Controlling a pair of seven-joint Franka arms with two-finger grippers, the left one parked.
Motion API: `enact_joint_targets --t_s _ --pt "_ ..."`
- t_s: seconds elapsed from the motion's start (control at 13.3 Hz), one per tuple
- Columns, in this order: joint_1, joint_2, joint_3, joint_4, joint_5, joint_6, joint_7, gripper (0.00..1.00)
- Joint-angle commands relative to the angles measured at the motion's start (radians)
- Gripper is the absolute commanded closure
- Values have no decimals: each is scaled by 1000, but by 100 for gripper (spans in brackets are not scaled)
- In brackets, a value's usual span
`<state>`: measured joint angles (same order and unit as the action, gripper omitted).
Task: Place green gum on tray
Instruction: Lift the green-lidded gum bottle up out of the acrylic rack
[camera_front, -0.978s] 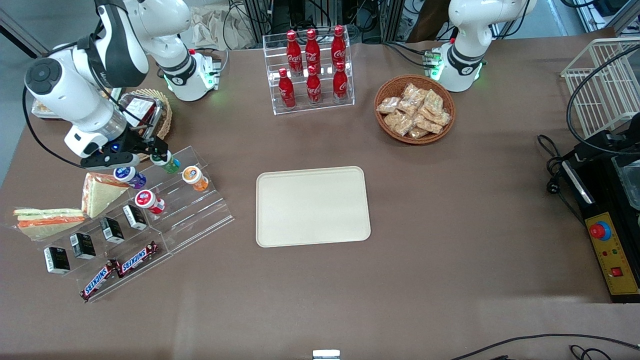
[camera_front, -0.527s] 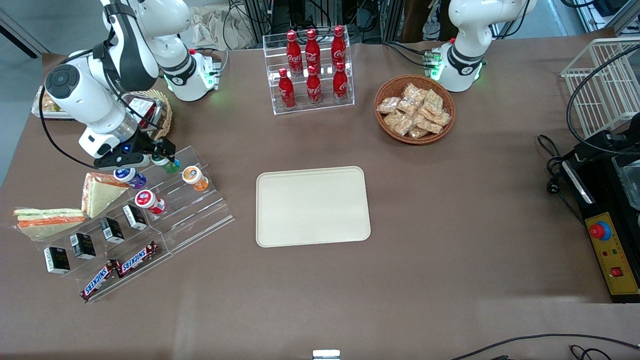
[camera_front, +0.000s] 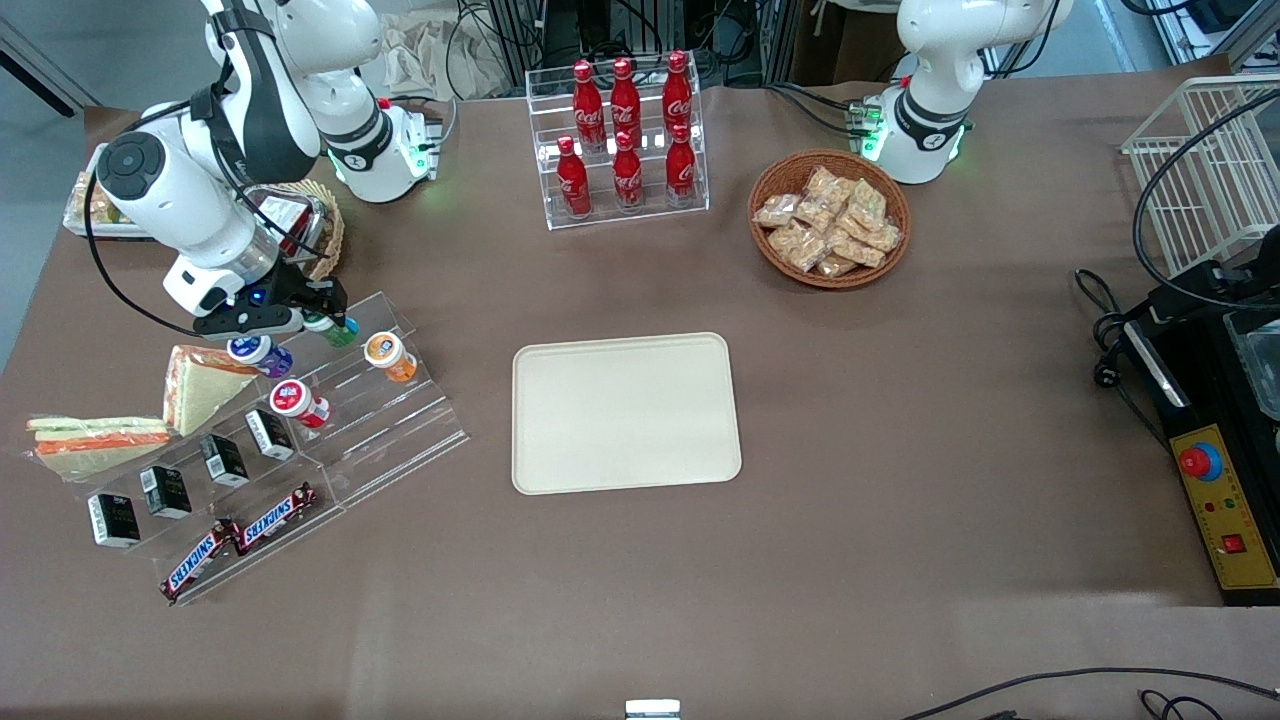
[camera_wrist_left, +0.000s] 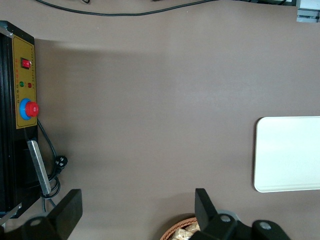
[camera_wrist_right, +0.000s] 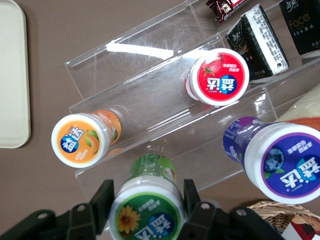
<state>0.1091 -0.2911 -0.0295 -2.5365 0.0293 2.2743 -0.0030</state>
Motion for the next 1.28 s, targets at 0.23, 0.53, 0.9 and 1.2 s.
enact_joint_targets --t_s 0.23,0.53,0.9,1.2 --pt "7 -25 -4 50 30 -37 1 54" --pt "12 41 -4 368 72 -365 1 54" --pt "42 142 -1 761 78 -700 55 53" --pt "235 237 0 870 90 -694 405 53"
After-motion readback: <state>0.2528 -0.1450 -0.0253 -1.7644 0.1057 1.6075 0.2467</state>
